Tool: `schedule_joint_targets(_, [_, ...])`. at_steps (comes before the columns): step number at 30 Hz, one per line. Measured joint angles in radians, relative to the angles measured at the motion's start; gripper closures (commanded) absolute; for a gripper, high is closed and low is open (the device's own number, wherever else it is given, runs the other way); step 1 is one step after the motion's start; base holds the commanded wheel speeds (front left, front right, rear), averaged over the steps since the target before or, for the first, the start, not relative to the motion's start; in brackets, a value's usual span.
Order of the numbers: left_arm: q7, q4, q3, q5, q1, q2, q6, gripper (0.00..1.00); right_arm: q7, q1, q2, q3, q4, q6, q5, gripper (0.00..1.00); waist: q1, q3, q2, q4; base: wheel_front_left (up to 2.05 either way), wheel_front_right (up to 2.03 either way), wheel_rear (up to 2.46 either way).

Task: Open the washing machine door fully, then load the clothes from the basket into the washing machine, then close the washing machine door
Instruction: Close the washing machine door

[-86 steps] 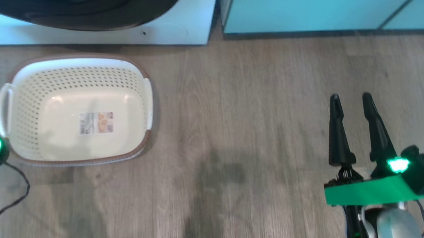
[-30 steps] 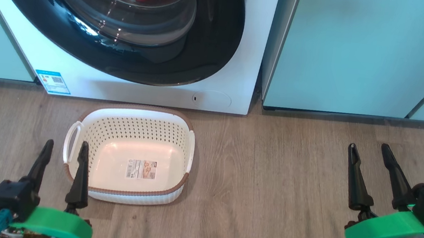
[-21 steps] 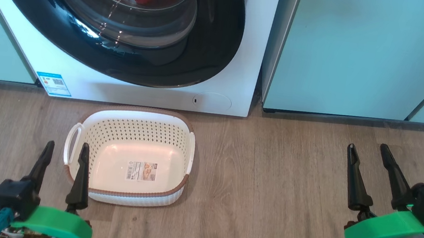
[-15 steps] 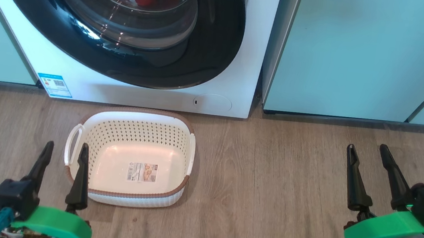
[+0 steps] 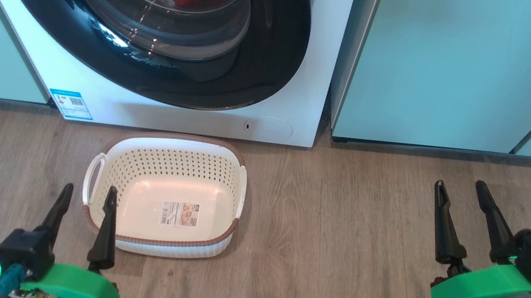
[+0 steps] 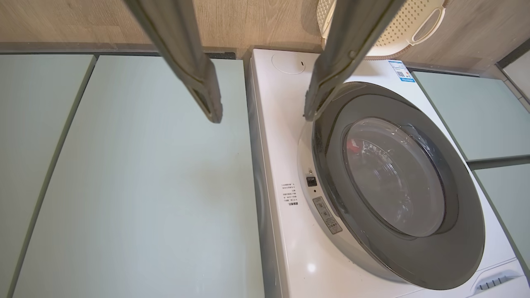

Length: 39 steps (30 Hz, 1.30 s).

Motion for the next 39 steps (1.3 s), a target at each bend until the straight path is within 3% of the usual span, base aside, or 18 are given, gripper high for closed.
schedule_joint_targets(9, [-0.001,-0.004,-0.004,0.007,-0.001,0.001,0.008,0.00,0.000,0.000,0.000,-0.003,-0.001,0.000,0.000,0.00,0.0000,0.001,0.0000,0.012,0.00,0.00,0.00])
schedule_joint_targets(11, [-0.001,-0.005,-0.005,0.011,-0.002,0.001,0.012,0.00,0.000,0.000,0.000,-0.009,-0.001,0.000,0.010,1.00,0.0000,0.001,0.0000,0.017,0.00,0.00,0.00])
schedule_joint_targets(20, [-0.011,-0.019,-0.037,0.024,-0.048,0.001,0.012,0.00,0.011,-0.044,-0.018,0.001,0.039,0.000,0.007,1.00,0.0000,0.033,0.0000,0.080,0.00,0.00,0.00])
schedule_joint_targets(26, [-0.029,-0.016,-0.049,0.024,-0.102,-0.013,0.010,0.00,0.014,-0.227,-0.086,0.049,0.149,0.000,0.017,1.00,0.0000,0.069,0.0000,0.159,0.00,0.00,0.00])
schedule_joint_targets(39, [-0.073,0.052,-0.088,0.003,-0.164,-0.066,-0.018,0.00,-0.025,-0.574,-0.142,0.177,0.453,0.000,0.034,1.00,0.0001,0.152,0.0000,0.356,0.00,0.00,0.00])
